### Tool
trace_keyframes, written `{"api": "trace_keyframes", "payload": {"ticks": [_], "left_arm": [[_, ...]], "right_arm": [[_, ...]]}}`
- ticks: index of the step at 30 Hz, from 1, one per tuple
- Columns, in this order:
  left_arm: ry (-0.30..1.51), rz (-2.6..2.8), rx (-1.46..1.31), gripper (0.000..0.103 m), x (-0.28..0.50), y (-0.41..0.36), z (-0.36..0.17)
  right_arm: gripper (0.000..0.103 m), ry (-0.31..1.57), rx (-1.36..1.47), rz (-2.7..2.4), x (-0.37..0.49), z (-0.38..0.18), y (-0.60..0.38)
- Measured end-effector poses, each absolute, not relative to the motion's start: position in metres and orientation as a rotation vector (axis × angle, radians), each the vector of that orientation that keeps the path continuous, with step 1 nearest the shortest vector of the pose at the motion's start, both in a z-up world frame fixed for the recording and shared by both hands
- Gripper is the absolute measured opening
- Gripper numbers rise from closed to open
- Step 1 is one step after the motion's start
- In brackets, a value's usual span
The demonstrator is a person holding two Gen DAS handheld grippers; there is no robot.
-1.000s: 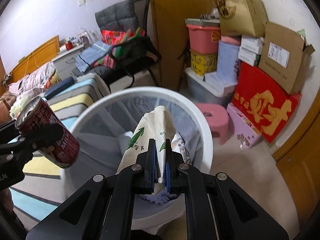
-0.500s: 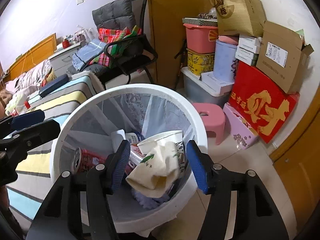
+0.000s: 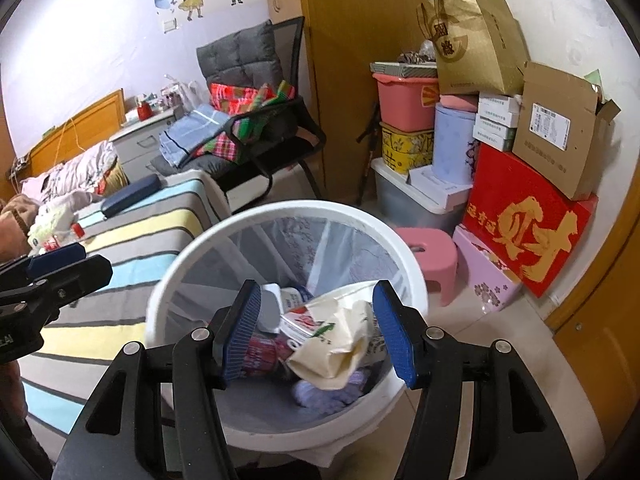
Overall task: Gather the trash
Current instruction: 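Move the left tool toward the white foam mesh while the right tool reaches the chocolate wrapper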
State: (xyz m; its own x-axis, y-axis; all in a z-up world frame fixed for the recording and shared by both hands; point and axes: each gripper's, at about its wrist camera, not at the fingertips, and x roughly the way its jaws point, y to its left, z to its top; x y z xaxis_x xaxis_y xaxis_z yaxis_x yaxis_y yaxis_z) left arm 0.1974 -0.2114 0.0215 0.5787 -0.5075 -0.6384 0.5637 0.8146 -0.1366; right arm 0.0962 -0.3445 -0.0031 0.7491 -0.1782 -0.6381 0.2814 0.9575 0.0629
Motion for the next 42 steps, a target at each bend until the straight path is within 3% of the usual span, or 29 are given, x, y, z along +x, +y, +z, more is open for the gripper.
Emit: {"api": "trace_keyframes", "payload": {"ticks": [18,29,42], "left_arm": [[0.651,-0.476,0.011,0.066,0.185,-0.101,0.036],[0.665,-0.307,-0.075,0.066,0.206,-0.003,0.027],[0.727,-0.244,-0.089,0.066,0.249,0.059,0.001]], "right_arm": [[0.060,0.643,0.142,-0.133,0.102,0.004,-0.279],[0.060,0.680,0.112,-0.029,0.127,-0.006,-0.229],[0.060,0.760,0.077,0.087,0.169,-0.025,-0.161]]}}
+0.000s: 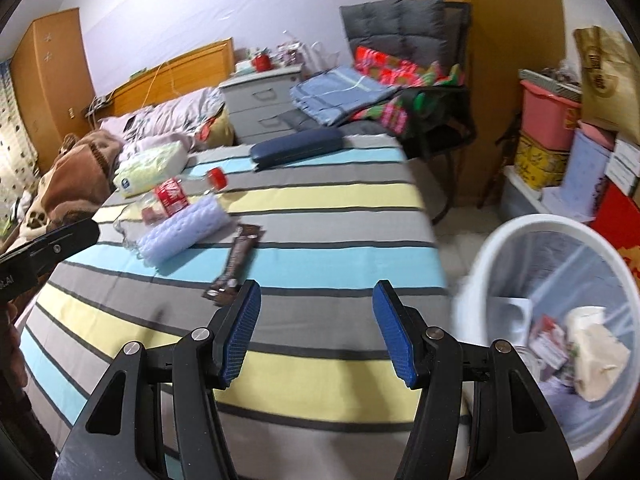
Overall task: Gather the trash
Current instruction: 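Move the left tool toward the white foam mesh while the right tool reaches the chocolate wrapper, then close the left tool on the foam mesh while the right tool grips the chocolate wrapper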
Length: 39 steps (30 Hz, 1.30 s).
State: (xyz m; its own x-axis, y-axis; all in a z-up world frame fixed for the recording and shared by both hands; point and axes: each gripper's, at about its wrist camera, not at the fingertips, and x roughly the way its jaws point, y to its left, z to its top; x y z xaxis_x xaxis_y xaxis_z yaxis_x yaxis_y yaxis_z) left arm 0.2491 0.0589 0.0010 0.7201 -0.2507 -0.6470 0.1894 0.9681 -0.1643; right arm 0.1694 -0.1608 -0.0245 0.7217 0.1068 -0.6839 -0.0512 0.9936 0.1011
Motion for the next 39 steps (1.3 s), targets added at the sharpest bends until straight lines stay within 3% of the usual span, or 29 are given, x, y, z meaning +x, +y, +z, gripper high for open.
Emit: {"api": "trace_keyframes", "payload": {"ticks": [11,13,17,25,39], "left_arm": [[0.767,-0.275,-0.071,0.066,0.282,0.074,-0.020],[0.776,-0.273,-0.069,0.066,0.287,0.075,-0.024],[0.780,-0.295,-0.061,0.066,0.294,0.074,-0.029],[0.792,-0.318,-0.027,0.066,0.305,0.061,-0.033],[0.893,-0.362,0.025,0.066,0.334,0.028,-0.060]], "right_arm": [[0.060,0.852,0.048,0.160,0.209,-0.045,-0.121],[0.051,0.870,0.028,0.159,0.214,-0.050,-0.115],[0.047,0.911,0.006,0.183,0.222,-0.058,-0.107],[0.019,0.918,-0.032,0.155,0.229,-0.056,-0.110],[0.012,0.908,0.021,0.145,0.227,-0.053,-0.142]]}}
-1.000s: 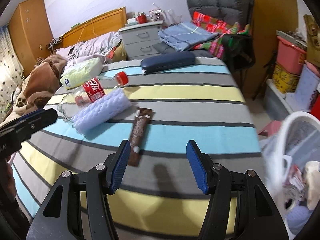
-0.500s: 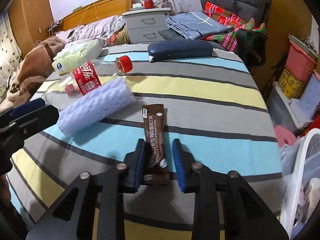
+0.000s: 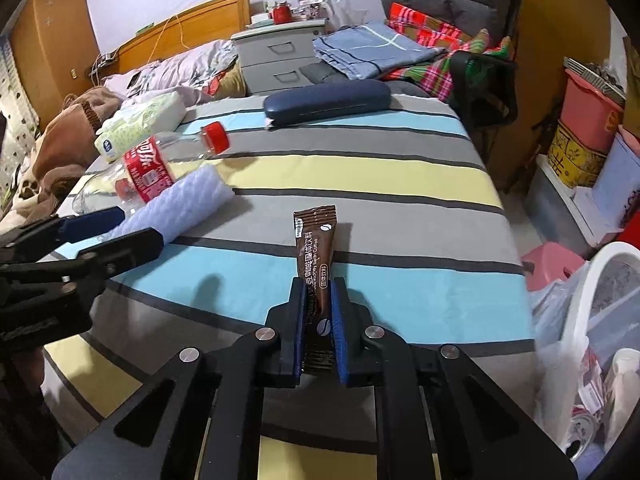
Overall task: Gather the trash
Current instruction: 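Close the left tool on the foam mesh while the right tool grips the chocolate wrapper, then carry the foam mesh and chocolate wrapper over the wastebasket with both tools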
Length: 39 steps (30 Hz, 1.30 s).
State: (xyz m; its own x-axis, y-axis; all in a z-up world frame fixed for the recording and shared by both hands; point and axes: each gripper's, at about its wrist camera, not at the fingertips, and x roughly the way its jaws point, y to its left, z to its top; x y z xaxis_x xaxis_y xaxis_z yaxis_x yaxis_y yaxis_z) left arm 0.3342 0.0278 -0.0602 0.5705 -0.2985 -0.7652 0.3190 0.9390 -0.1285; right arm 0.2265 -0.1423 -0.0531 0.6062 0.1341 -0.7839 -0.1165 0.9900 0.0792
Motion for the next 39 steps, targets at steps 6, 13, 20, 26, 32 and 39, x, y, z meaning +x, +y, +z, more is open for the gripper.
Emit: {"api": "trace_keyframes", "payload": {"ticks": [6,13,20,26,32,39], "left_arm": [[0.917,-0.396,0.072,0.066,0.334,0.008,-0.068],[0.895,-0.378,0.100,0.066,0.342,-0.011,-0.063],[0.922,-0.366,0.084,0.066,0.355,-0.021,-0.072],[0.929,-0.365,0.083,0.055,0.358,-0.023,-0.077],[0.928,-0.353,0.064,0.042,0.361,-0.021,-0.075],[0.923,-0.335,0.076,0.031,0.359,-0.023,-0.075]], "right_arm": [[0.012,0.902,0.055,0.131,0.226,-0.054,-0.159],[0.012,0.900,0.080,0.119,0.226,-0.054,-0.169],[0.012,0.901,0.082,0.104,0.228,-0.056,-0.175],[0.012,0.899,0.084,0.106,0.230,-0.055,-0.176],[0.012,0.900,0.088,0.108,0.231,-0.055,-0.178],[0.012,0.897,0.091,0.112,0.230,-0.054,-0.178]]}}
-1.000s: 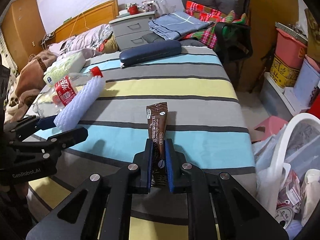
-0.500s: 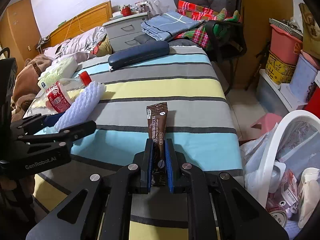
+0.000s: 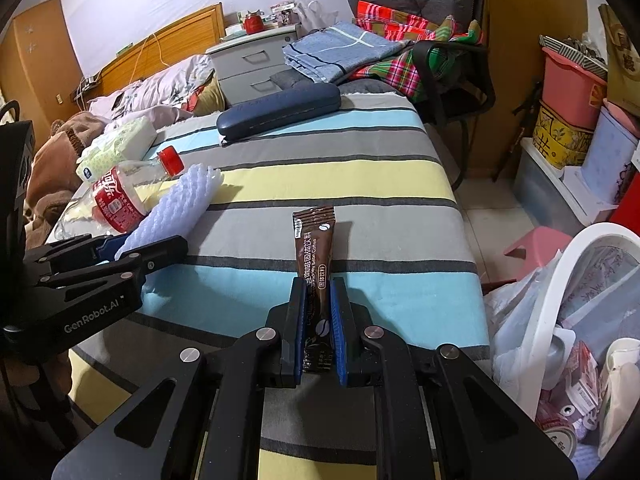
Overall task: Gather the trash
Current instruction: 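Carry the foam mesh and chocolate wrapper over the wastebasket with both tools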
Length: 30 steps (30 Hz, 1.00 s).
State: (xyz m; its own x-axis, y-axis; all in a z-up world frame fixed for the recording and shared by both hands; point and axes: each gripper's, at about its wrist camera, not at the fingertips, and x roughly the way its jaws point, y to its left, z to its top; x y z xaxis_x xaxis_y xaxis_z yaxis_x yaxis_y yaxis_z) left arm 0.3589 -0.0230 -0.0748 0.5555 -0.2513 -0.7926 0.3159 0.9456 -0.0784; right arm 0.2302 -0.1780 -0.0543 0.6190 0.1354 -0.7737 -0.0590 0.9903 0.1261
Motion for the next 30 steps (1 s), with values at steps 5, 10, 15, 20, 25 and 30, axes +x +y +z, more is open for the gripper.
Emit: {"api": "trace_keyframes", "payload": {"ticks": [5,10,15,20,25,30], "left_arm": [[0.920,-0.329,0.060,0.031,0.351,-0.020,-0.071],[0.911,-0.320,0.052,0.031,0.340,-0.016,-0.064],[0.891,-0.316,0.043,0.031,0.320,-0.012,-0.054],[0.859,-0.331,0.038,0.031,0.298,-0.017,-0.035],[0.807,-0.362,0.052,0.031,0.274,-0.031,-0.012],[0.775,-0.386,0.061,0.031,0.255,-0.044,0.003]], "right_arm": [[0.011,0.887,0.096,0.115,0.229,-0.053,-0.178],[0.011,0.872,0.107,0.119,0.224,-0.049,-0.178],[0.011,0.844,0.110,0.123,0.216,-0.042,-0.178],[0.011,0.816,0.121,0.126,0.205,-0.032,-0.179],[0.011,0.781,0.133,0.110,0.190,-0.019,-0.187],[0.011,0.748,0.143,0.090,0.177,-0.009,-0.199]]}}
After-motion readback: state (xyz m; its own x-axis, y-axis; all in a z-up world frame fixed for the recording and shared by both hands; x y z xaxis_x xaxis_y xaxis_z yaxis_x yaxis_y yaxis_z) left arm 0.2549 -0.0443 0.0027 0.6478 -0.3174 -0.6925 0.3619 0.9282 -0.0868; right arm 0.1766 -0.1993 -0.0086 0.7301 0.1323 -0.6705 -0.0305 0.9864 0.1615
